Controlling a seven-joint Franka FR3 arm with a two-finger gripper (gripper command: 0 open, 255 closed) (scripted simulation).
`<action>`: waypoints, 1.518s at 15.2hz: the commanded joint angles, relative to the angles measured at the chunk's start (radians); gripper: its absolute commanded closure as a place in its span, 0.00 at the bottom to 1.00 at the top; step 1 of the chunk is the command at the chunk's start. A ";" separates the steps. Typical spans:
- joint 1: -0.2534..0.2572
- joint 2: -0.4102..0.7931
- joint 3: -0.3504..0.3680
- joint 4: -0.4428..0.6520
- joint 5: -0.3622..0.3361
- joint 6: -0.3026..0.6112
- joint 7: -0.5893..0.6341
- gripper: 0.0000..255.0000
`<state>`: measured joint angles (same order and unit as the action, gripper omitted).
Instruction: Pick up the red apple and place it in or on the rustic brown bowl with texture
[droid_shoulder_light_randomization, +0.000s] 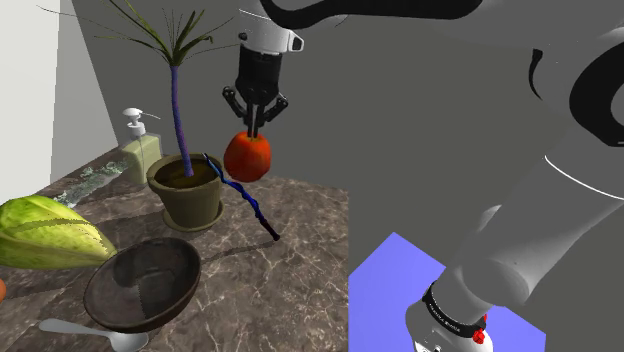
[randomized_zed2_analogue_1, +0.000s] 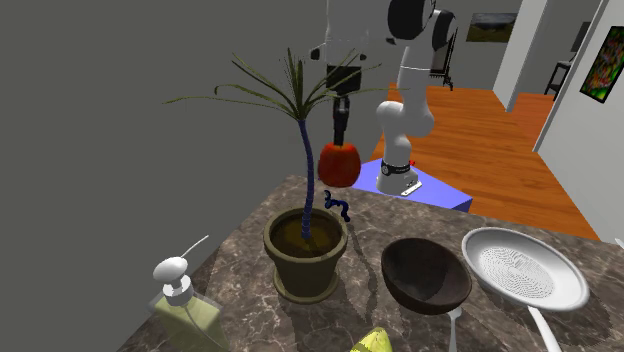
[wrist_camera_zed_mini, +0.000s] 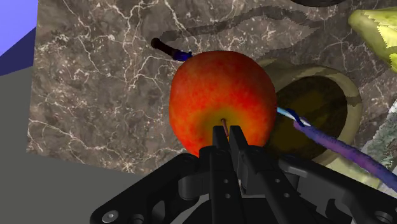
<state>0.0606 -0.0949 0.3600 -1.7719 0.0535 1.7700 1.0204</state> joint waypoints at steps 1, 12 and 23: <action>0.023 0.026 0.031 0.038 -0.012 -0.012 0.059 1.00; 0.186 0.253 0.175 0.353 -0.146 -0.126 0.365 1.00; 0.373 0.478 0.216 0.624 -0.287 -0.209 0.544 1.00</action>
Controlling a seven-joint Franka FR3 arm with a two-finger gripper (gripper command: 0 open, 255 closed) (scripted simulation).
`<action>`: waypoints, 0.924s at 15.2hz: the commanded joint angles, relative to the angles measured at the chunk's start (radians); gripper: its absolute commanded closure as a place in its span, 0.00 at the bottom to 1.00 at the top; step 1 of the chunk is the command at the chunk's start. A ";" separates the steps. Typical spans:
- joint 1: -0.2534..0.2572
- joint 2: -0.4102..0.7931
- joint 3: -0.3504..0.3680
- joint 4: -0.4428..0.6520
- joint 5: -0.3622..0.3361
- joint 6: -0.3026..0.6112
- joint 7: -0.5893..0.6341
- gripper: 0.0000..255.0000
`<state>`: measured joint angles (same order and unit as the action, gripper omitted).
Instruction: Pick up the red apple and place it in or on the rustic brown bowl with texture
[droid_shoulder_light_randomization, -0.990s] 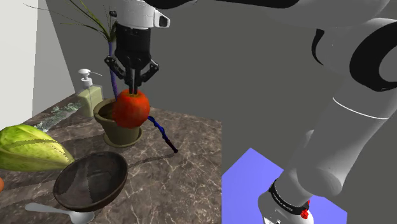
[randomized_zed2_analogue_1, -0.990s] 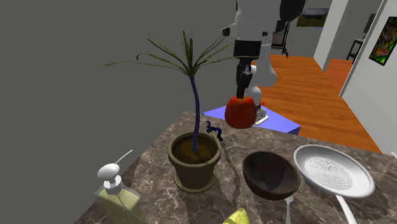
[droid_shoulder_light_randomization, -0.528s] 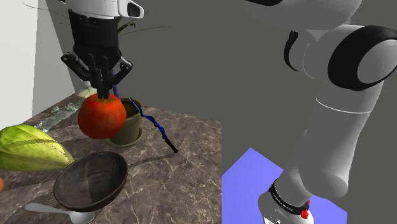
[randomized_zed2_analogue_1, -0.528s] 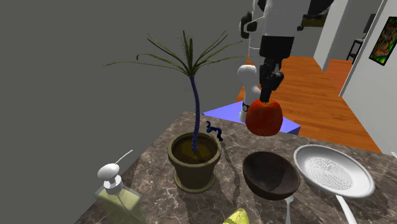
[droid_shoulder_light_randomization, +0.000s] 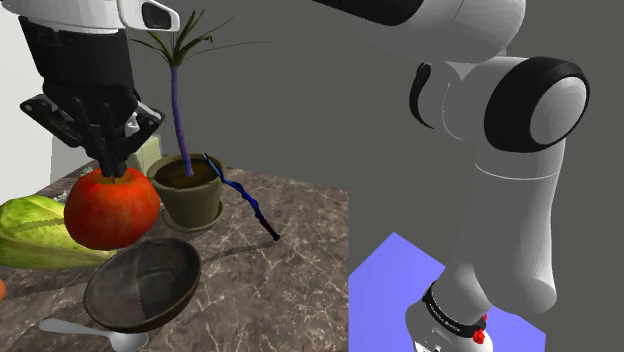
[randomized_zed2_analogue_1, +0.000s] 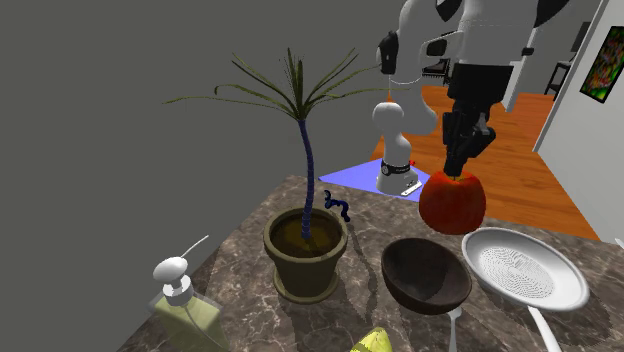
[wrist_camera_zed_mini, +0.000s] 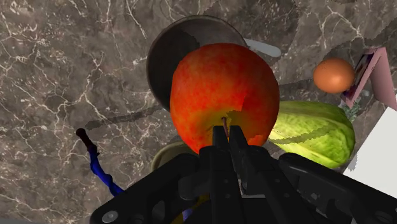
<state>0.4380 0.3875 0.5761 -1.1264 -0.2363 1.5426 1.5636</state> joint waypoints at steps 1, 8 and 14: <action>-0.011 -0.011 0.000 -0.046 0.006 0.036 0.001 1.00; -0.043 -0.047 0.001 -0.194 0.026 0.150 0.001 1.00; -0.059 -0.063 -0.001 -0.296 0.032 0.238 0.003 1.00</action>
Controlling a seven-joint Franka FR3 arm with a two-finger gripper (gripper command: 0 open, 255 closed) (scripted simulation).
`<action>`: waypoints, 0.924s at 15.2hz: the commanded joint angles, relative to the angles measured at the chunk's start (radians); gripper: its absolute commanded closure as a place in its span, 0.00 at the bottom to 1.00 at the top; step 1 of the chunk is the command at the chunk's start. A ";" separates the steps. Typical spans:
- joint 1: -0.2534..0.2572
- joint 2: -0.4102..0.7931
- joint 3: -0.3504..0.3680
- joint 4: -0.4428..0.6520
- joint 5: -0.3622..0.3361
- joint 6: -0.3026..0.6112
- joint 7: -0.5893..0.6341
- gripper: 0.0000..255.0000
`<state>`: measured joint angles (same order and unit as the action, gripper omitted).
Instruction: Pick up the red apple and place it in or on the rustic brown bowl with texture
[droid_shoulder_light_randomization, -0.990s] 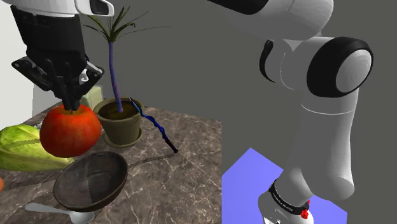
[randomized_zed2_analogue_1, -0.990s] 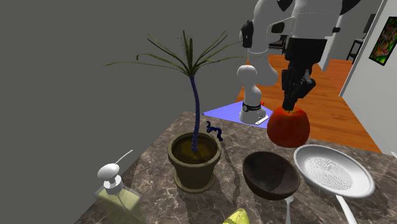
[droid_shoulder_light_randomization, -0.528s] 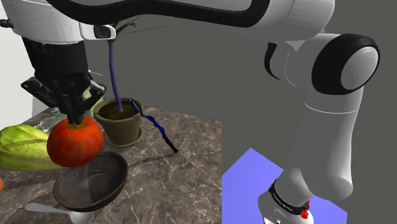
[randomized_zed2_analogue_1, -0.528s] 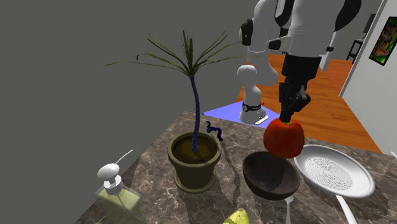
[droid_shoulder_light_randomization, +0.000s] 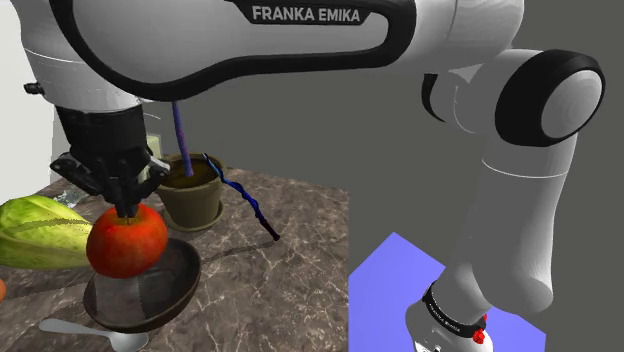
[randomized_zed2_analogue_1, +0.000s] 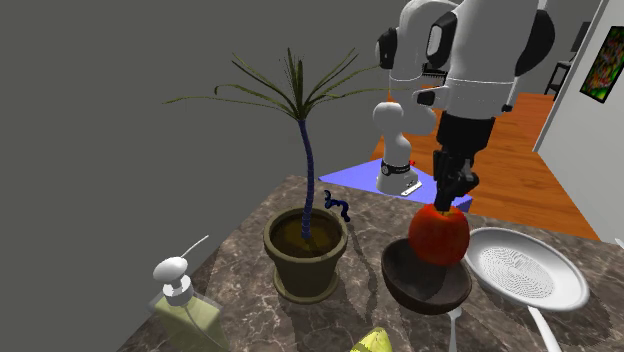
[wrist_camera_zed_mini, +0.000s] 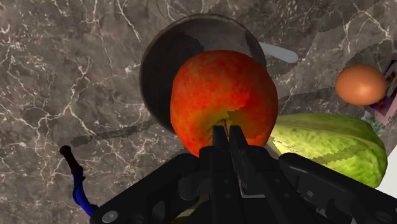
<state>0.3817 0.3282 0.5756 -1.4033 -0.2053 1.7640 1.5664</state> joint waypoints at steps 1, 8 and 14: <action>-0.005 -0.005 -0.001 -0.034 0.002 0.031 0.001 1.00; -0.015 -0.006 -0.004 -0.131 -0.001 0.125 0.007 1.00; -0.016 -0.005 -0.005 -0.141 -0.002 0.136 0.008 1.00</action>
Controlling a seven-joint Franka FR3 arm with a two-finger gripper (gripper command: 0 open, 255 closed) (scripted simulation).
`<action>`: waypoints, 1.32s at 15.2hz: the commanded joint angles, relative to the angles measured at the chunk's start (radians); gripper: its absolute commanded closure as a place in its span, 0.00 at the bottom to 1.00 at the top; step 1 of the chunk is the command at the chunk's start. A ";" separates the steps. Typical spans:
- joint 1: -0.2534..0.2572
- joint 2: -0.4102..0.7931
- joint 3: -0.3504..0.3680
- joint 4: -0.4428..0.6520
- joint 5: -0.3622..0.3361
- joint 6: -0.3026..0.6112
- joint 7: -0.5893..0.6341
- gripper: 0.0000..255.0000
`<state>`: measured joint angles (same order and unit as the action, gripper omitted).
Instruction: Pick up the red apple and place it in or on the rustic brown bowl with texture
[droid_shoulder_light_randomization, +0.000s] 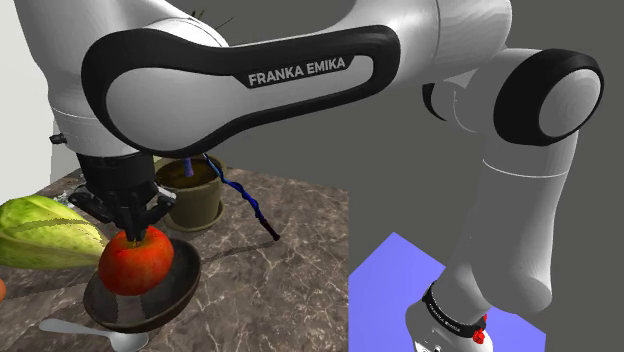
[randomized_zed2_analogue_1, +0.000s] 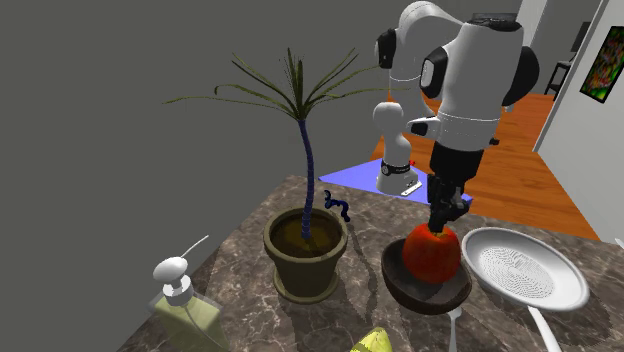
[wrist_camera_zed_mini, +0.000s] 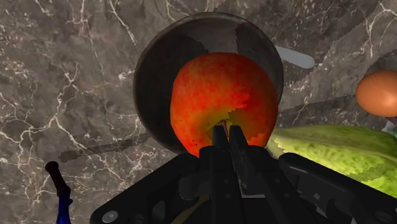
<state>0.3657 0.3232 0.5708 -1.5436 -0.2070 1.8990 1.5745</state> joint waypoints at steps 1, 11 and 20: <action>0.000 0.000 0.000 0.000 0.000 0.001 0.000 1.00; 0.002 -0.011 0.004 0.053 0.008 -0.061 -0.006 0.00; 0.007 -0.015 0.007 0.108 0.011 -0.119 -0.010 0.00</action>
<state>0.3728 0.3084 0.5777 -1.4359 -0.1957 1.7799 1.5645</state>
